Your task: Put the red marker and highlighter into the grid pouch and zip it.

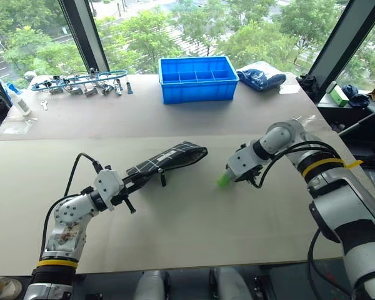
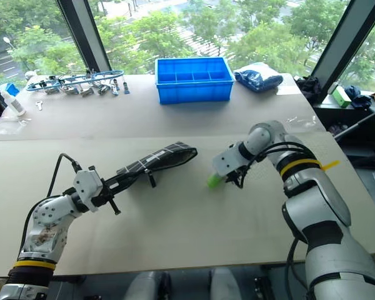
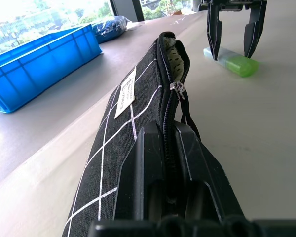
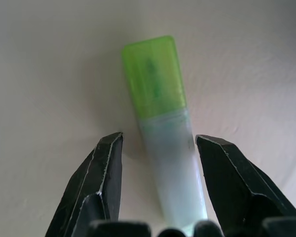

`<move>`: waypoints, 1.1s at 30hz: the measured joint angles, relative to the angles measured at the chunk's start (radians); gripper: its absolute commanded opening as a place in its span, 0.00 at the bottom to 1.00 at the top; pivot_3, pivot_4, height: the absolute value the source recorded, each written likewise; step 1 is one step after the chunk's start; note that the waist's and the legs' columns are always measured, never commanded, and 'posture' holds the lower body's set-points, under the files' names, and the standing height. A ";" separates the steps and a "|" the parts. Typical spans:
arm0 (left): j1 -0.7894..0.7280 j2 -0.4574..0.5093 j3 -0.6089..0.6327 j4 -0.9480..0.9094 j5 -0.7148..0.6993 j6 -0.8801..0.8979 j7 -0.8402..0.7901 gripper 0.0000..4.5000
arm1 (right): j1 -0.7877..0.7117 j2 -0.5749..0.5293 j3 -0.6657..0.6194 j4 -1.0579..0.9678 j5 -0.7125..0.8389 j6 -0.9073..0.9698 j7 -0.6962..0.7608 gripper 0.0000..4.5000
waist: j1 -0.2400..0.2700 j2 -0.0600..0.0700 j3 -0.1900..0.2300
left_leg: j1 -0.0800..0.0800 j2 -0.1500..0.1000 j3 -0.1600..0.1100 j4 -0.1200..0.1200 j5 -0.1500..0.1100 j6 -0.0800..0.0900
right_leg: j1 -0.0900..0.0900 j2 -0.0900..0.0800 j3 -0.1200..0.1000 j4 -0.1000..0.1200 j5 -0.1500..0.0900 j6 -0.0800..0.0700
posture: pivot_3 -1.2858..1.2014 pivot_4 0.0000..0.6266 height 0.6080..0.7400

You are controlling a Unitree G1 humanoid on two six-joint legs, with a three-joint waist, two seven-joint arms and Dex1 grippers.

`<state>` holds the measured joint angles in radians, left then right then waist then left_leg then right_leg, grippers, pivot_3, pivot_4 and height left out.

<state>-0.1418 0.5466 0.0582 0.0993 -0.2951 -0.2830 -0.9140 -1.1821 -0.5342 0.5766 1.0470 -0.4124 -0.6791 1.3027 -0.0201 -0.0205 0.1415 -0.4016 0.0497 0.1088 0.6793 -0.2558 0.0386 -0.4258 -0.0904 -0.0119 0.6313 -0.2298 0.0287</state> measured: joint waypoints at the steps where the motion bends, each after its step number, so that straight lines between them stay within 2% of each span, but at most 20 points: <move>1: 0.002 0.000 0.000 -0.004 0.000 0.000 0.002 0.00 | -0.012 0.014 0.004 0.016 -0.013 -0.002 -0.009 0.59 | 0.000 0.000 0.000 | 0.000 0.000 0.000 0.000 0.000 0.000 | 0.000 0.000 0.000 0.000 0.000 0.000 | 0.52 0.24 1.00; 3: 0.006 0.000 0.000 -0.008 0.000 0.000 0.005 0.00 | -0.037 0.040 0.015 0.050 -0.045 -0.006 -0.039 0.59 | -0.002 0.000 0.000 | 0.001 0.000 0.001 0.000 0.000 0.000 | 0.001 0.000 0.000 0.000 0.000 0.000 | 0.52 0.24 1.00; 6: 0.018 0.000 0.000 -0.024 0.001 0.001 0.016 0.00 | -0.057 0.061 0.023 0.084 -0.072 -0.012 -0.047 0.44 | -0.004 0.000 0.000 | 0.002 0.000 0.001 0.000 0.000 0.000 | 0.001 0.000 0.000 0.001 0.000 0.000 | 0.52 0.24 1.00; 9: 0.027 0.000 0.001 -0.029 0.001 0.001 0.024 0.00 | -0.057 0.060 0.015 0.100 -0.070 -0.024 -0.018 0.22 | -0.004 0.000 0.000 | 0.002 0.000 0.001 0.000 0.000 -0.001 | 0.001 0.000 0.000 0.001 0.000 -0.001 | 0.52 0.24 1.00; 16: 0.027 0.000 0.001 -0.037 0.001 0.001 0.029 0.00 | -0.018 0.023 -0.031 0.074 -0.003 -0.013 0.101 0.22 | 0.006 0.000 0.000 | 0.002 0.000 0.000 -0.001 0.000 -0.001 | 0.001 -0.001 0.000 0.000 0.000 0.000 | 0.52 0.24 1.00; 21: -0.006 -0.004 -0.003 -0.033 0.001 0.003 0.029 0.00 | 0.044 -0.003 -0.114 -0.024 0.053 0.091 0.052 0.22 | 0.005 0.000 0.000 | 0.001 0.000 0.000 -0.001 0.000 -0.001 | 0.001 -0.001 0.000 0.001 0.000 0.000 | 0.52 0.24 1.00; 24: -0.009 -0.006 -0.007 -0.031 0.001 0.004 0.027 0.00 | 0.127 -0.057 -0.190 -0.218 0.124 0.176 0.043 0.22 | 0.006 0.000 0.000 | 0.001 0.000 0.000 -0.001 0.000 -0.001 | 0.000 -0.002 0.000 0.000 0.000 0.000 | 0.52 0.24 1.00; 28: -0.009 -0.005 -0.010 -0.020 0.000 0.005 0.020 0.00 | 0.314 -0.076 -0.291 -0.663 0.196 0.431 -0.026 0.22 | 0.006 0.000 0.000 | 0.000 0.001 -0.001 -0.001 0.000 0.000 | 0.000 -0.002 -0.001 0.001 0.000 0.000 | 0.52 0.24 1.00; 31: -0.011 -0.005 -0.011 -0.014 -0.003 0.005 0.013 0.00 | 0.443 -0.073 -0.294 -0.999 0.200 0.663 -0.041 0.22 | 0.007 0.000 0.000 | -0.001 0.001 -0.002 -0.001 -0.001 0.000 | -0.001 -0.002 -0.001 0.001 0.000 0.000 | 0.52 0.24 1.00; 33: -0.011 -0.005 -0.011 -0.010 -0.003 0.005 0.005 0.00 | 0.456 -0.069 -0.284 -1.115 0.186 0.767 -0.054 0.22 | 0.008 0.000 0.000 | -0.001 0.000 -0.001 0.000 -0.001 0.001 | -0.001 -0.002 -0.001 0.001 0.000 0.000 | 0.52 0.24 1.00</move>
<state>-0.1525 0.5417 0.0475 0.0892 -0.2979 -0.2781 -0.9088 -0.7262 -0.6028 0.2927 -0.0681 -0.2264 0.0877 1.2489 -0.0126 -0.0202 0.1415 -0.4026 0.0497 0.1073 0.6797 -0.2567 0.0398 -0.4266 -0.0922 -0.0126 0.6320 -0.2293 0.0288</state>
